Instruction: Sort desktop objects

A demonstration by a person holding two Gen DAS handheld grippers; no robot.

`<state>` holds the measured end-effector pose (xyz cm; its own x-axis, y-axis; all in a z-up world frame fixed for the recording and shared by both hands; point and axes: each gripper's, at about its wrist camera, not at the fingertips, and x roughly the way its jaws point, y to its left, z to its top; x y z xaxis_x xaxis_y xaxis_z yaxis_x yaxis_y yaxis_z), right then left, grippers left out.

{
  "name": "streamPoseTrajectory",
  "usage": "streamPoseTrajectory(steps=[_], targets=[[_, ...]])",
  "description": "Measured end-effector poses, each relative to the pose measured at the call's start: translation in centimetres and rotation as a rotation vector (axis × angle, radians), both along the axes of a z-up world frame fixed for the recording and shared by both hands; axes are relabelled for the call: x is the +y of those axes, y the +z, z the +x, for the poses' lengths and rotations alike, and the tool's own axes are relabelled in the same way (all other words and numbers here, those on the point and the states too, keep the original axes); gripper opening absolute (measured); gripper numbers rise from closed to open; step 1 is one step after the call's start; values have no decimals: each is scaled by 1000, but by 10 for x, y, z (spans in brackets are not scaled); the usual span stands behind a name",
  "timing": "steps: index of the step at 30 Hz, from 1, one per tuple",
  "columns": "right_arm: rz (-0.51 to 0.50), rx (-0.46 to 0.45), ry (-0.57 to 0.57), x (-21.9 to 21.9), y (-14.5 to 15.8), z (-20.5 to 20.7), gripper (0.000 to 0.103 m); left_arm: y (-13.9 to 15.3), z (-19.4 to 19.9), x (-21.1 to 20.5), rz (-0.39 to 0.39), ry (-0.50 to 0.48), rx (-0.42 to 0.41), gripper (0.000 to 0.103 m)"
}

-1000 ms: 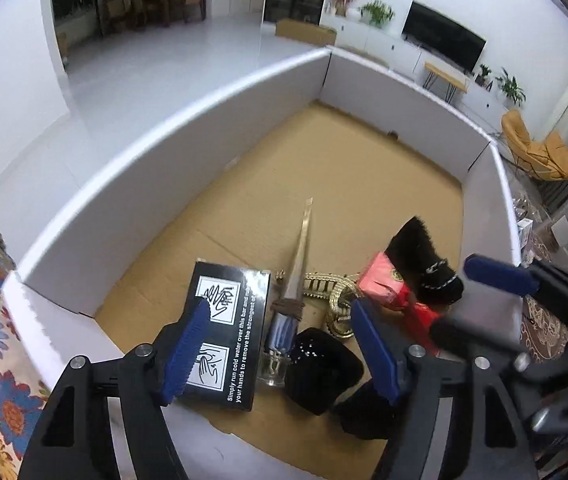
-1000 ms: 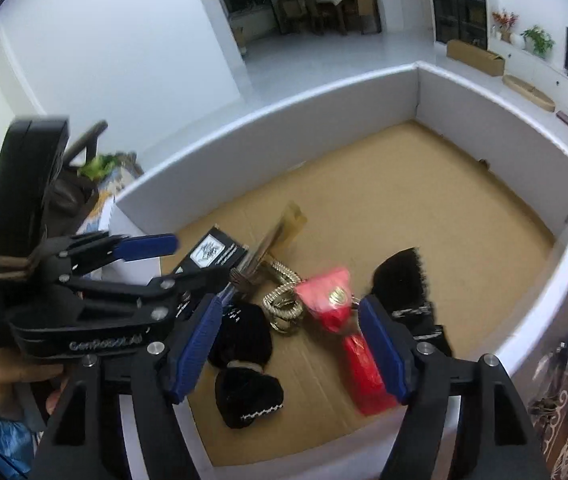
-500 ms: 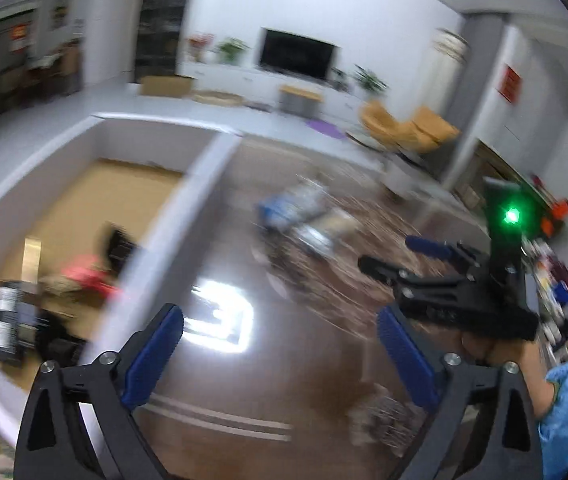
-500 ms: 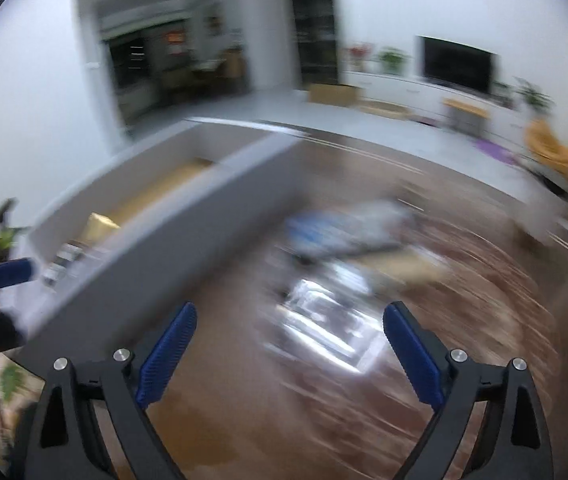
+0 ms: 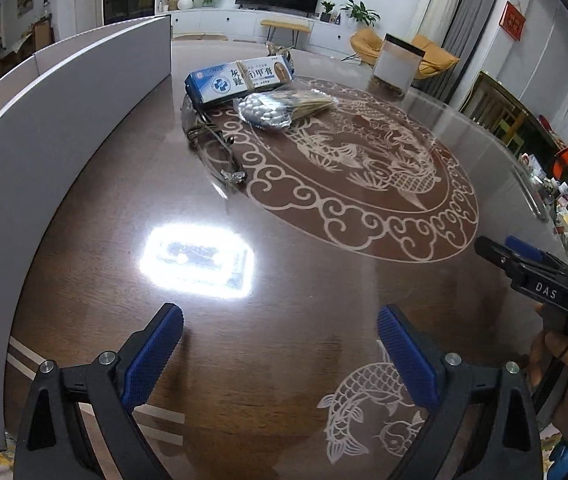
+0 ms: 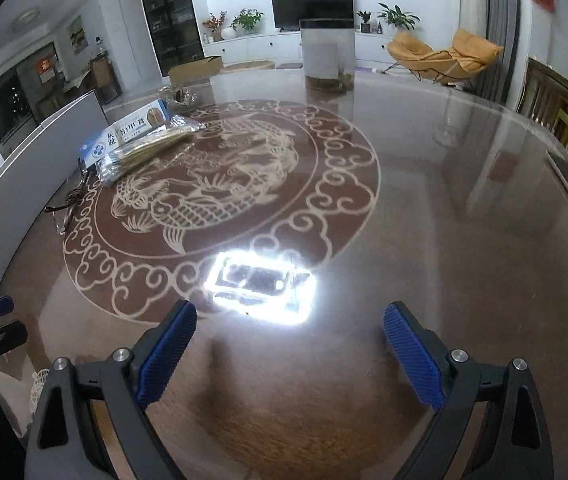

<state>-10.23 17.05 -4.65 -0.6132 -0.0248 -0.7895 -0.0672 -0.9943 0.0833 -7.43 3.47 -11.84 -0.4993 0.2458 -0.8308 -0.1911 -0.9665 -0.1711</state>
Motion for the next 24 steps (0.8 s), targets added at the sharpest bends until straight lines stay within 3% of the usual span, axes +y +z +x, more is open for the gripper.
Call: streamPoseTrajectory(steps=[9, 17, 24], targets=[[33, -16, 21, -18, -8, -1, 103, -5, -5, -7, -3, 40, -9, 99], [92, -42, 26, -26, -12, -4, 103, -8, -4, 4, -87, 22, 2, 102], [91, -41, 26, -25, -12, -2, 103, -9, -5, 5, -91, 16, 2, 103]])
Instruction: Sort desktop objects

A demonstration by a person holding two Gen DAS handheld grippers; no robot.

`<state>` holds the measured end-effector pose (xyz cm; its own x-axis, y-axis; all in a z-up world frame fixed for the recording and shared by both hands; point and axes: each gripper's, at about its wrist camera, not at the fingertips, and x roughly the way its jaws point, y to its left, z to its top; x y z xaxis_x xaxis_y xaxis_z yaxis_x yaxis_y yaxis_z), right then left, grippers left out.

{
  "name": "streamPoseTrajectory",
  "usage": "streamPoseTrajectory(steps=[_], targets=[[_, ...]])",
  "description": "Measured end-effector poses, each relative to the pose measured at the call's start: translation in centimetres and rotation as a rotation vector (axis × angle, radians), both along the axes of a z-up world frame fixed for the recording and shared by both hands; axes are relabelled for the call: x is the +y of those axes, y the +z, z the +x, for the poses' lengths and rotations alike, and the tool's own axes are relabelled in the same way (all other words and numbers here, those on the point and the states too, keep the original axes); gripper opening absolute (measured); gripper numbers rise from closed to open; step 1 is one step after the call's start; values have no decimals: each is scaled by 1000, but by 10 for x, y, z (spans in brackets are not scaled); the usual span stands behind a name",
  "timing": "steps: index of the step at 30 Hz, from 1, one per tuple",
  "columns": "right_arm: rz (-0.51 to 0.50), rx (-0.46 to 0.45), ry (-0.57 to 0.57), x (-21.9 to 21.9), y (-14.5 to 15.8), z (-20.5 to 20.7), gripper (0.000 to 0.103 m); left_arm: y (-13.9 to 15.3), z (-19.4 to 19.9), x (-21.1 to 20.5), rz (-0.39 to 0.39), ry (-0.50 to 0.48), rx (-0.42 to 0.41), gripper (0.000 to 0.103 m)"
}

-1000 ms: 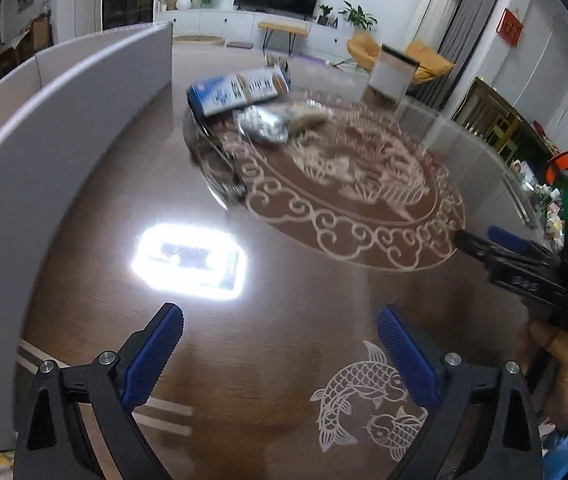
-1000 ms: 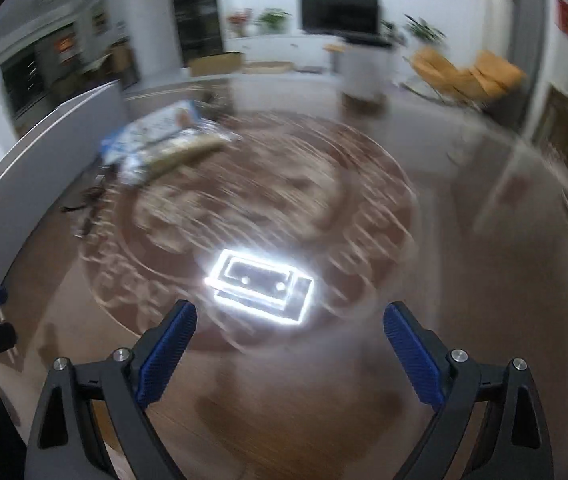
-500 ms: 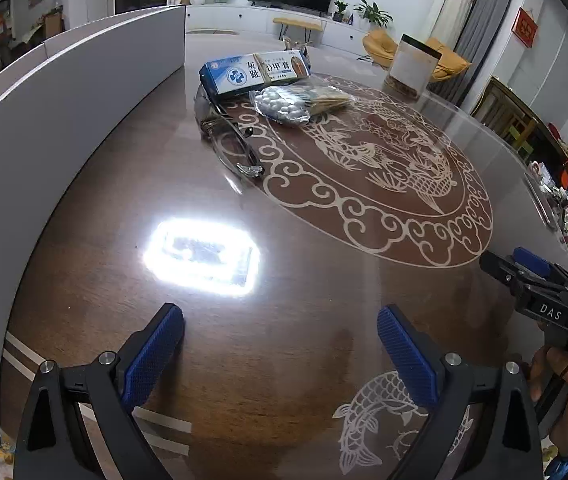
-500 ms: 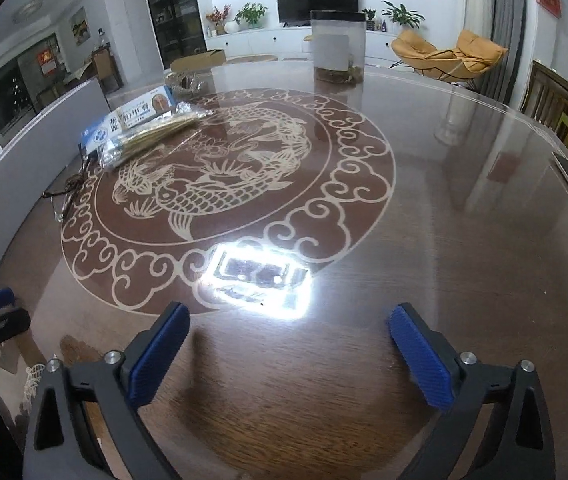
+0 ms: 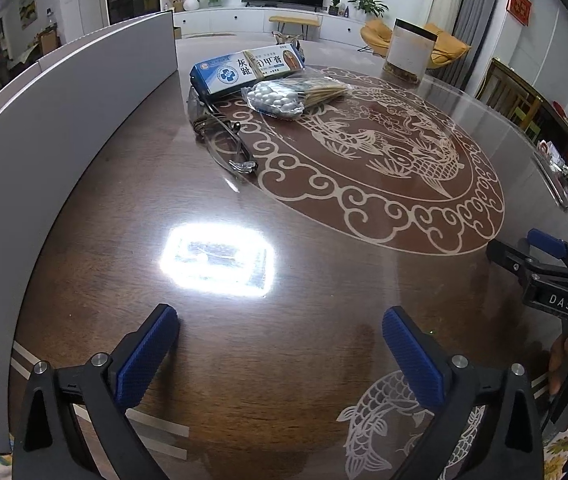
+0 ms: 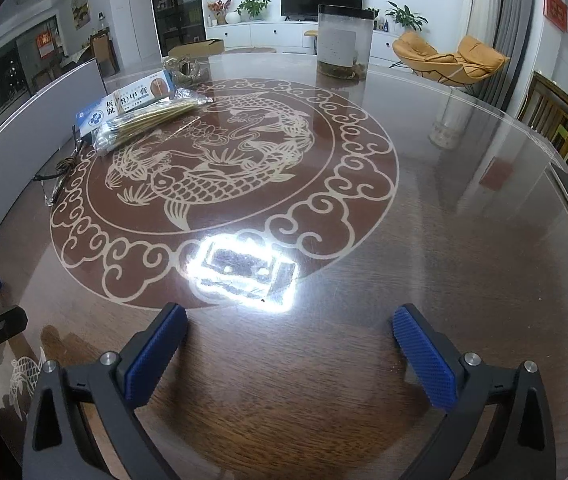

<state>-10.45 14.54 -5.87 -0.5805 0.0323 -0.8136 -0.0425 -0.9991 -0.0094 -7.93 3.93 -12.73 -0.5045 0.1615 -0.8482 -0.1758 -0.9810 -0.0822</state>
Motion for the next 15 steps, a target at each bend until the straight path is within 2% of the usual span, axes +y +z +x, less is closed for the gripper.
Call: streamPoseTrajectory(steps=[7, 15], targets=[[0, 0, 0, 0, 0, 0, 103, -3, 1, 9, -76, -14, 0, 103], [0, -1, 0, 0, 0, 0, 103, -3, 1, 9, -78, -14, 1, 103]])
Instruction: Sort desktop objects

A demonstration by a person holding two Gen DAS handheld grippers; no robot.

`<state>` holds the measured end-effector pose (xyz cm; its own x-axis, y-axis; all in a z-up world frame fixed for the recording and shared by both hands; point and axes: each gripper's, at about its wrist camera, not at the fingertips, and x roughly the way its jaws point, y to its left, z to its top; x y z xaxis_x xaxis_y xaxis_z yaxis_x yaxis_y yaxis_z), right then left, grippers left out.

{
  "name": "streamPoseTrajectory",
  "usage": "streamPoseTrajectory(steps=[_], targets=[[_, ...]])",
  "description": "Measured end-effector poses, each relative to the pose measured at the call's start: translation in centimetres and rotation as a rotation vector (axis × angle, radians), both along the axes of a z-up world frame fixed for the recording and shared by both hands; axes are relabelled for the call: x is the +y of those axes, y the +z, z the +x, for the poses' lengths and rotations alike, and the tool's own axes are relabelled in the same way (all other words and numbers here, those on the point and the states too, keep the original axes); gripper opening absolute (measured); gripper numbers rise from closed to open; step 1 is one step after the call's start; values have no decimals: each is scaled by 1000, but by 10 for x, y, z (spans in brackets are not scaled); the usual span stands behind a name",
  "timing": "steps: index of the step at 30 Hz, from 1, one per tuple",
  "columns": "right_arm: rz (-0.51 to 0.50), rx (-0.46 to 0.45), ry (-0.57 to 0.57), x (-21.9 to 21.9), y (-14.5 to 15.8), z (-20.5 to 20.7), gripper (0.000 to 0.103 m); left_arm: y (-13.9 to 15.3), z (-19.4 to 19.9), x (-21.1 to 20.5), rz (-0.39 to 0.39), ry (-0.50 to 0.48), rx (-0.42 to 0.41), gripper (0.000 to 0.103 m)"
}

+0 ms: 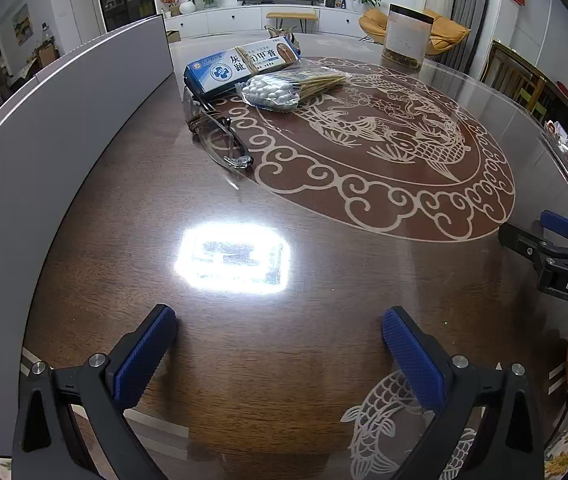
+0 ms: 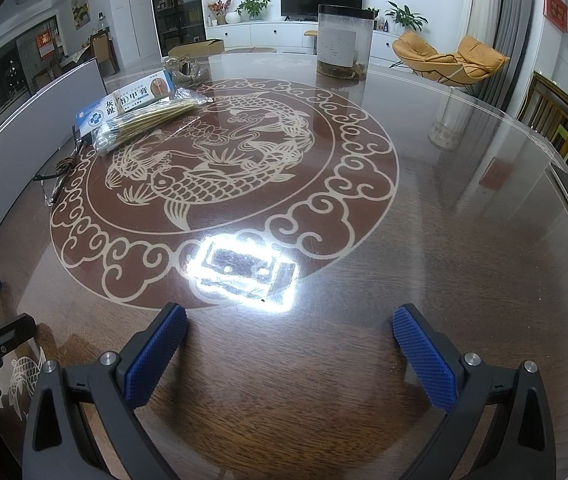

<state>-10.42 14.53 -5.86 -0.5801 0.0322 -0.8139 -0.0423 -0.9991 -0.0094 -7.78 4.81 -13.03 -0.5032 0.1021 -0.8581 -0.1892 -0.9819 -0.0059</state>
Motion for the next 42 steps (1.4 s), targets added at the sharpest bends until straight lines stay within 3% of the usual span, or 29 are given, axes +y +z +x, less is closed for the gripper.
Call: streamPoseTrajectory(steps=[34, 37, 42], targets=[[1, -2, 3, -1, 0, -1, 103, 0, -5, -6, -2, 56, 9, 103], [0, -7, 61, -3, 0, -10, 103, 0, -5, -6, -1, 58, 11, 103], [-26, -53, 120, -15, 3, -63, 103, 0, -4, -5, -2, 62, 16, 103]])
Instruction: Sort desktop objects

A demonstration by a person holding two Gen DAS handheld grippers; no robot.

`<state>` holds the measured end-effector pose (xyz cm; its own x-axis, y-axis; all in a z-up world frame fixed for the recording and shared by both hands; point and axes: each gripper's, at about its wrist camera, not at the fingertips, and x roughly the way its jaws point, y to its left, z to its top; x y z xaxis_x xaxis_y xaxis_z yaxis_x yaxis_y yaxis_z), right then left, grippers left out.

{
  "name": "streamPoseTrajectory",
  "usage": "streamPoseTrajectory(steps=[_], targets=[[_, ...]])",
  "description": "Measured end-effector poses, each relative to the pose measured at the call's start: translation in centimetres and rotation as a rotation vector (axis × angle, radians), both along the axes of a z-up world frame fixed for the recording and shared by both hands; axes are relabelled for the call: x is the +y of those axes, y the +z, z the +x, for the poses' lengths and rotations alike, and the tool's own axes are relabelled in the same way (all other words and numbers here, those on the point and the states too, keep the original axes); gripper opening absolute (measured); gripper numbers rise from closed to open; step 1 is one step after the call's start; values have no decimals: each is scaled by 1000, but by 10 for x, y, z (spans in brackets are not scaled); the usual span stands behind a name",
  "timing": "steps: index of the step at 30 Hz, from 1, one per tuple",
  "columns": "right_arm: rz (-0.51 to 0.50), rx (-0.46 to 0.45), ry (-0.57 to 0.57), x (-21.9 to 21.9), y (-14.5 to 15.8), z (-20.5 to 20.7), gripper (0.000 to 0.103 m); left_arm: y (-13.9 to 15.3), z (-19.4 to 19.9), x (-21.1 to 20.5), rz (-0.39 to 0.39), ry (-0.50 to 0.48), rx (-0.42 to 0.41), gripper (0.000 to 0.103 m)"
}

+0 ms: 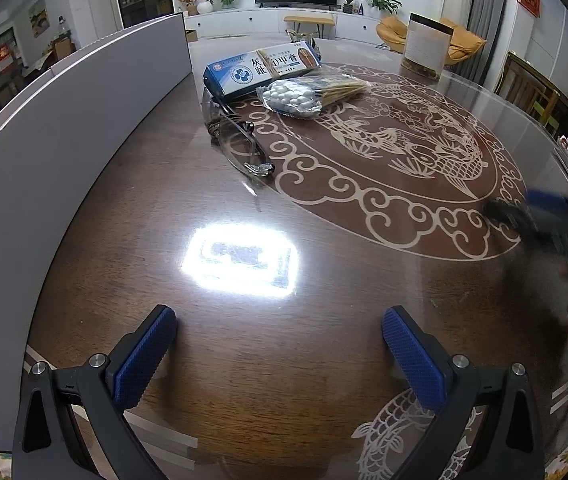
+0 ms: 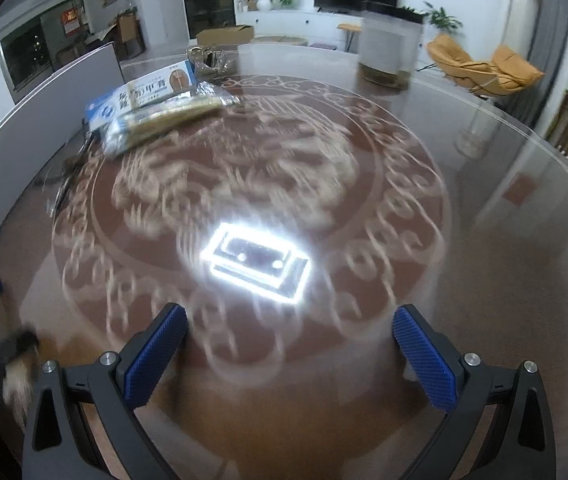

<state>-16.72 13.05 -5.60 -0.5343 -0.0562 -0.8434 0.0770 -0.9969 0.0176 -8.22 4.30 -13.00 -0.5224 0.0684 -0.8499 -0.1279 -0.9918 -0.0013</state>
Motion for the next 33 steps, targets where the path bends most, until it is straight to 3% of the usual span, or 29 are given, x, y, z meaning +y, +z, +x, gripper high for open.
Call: streamPoseTrajectory(steps=[4, 7, 11, 15, 19, 27, 33], targets=[[-104, -17, 10, -21, 8, -59, 103, 0, -2, -1, 2, 11, 10, 103], [-137, 20, 40, -54, 27, -111, 103, 0, -3, -2, 2, 14, 12, 103], [-63, 22, 115, -102, 37, -160, 103, 0, -3, -1, 3, 15, 12, 103], [59, 9, 146, -135, 21, -183, 103, 0, -3, -1, 2, 15, 12, 103], [124, -11, 120, -131, 2, -184, 102, 0, -4, -2, 3, 22, 14, 103], [23, 21, 52, -82, -1, -141, 99, 0, -5, -1, 2, 27, 16, 103], [24, 49, 63, -53, 1, -94, 99, -1, -4, -1, 2, 29, 16, 103]])
